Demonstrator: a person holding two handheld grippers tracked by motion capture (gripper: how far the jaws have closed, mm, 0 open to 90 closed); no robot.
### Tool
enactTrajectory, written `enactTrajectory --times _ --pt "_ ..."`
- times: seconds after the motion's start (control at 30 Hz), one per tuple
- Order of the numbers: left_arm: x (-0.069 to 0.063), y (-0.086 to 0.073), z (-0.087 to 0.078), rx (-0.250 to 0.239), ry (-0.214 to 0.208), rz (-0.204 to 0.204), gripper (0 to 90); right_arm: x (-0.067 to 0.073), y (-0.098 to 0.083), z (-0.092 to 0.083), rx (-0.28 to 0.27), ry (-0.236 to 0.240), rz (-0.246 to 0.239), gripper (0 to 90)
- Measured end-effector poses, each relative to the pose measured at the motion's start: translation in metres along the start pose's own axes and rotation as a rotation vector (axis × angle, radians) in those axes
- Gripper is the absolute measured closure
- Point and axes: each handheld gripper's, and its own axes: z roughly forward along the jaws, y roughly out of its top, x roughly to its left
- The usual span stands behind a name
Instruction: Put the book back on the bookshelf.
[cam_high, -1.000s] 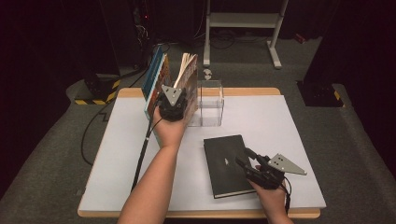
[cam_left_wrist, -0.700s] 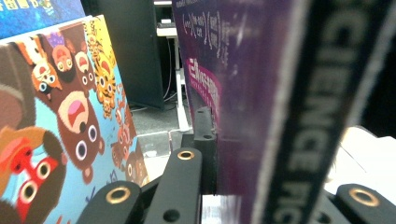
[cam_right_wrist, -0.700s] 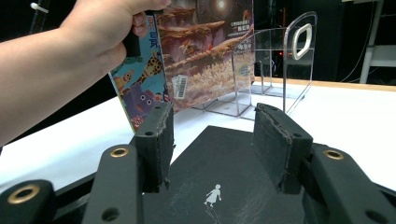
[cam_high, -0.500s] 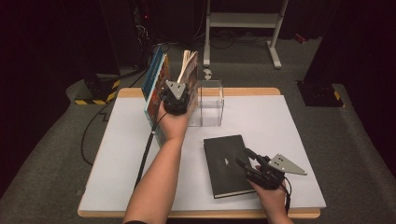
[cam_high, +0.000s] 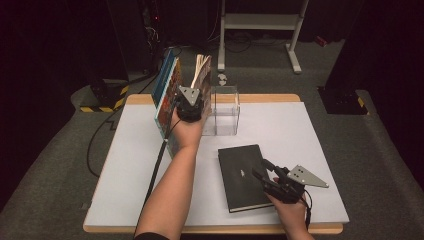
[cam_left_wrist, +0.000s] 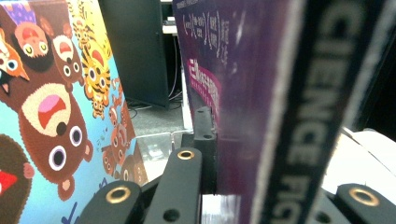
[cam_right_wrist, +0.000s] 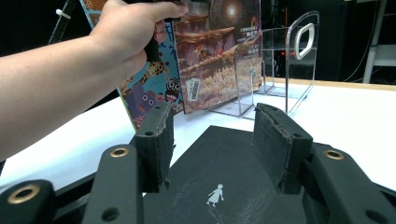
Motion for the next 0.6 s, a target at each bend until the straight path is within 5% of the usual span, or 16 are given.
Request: enactTrajectory --times 0.6 --pt "0.0022 -0.0083 -0.0022 0.001 0.038 0.013 82.1 0.0024 -0.0007 0.0011 0.004 0.006 -0.001 47.8"
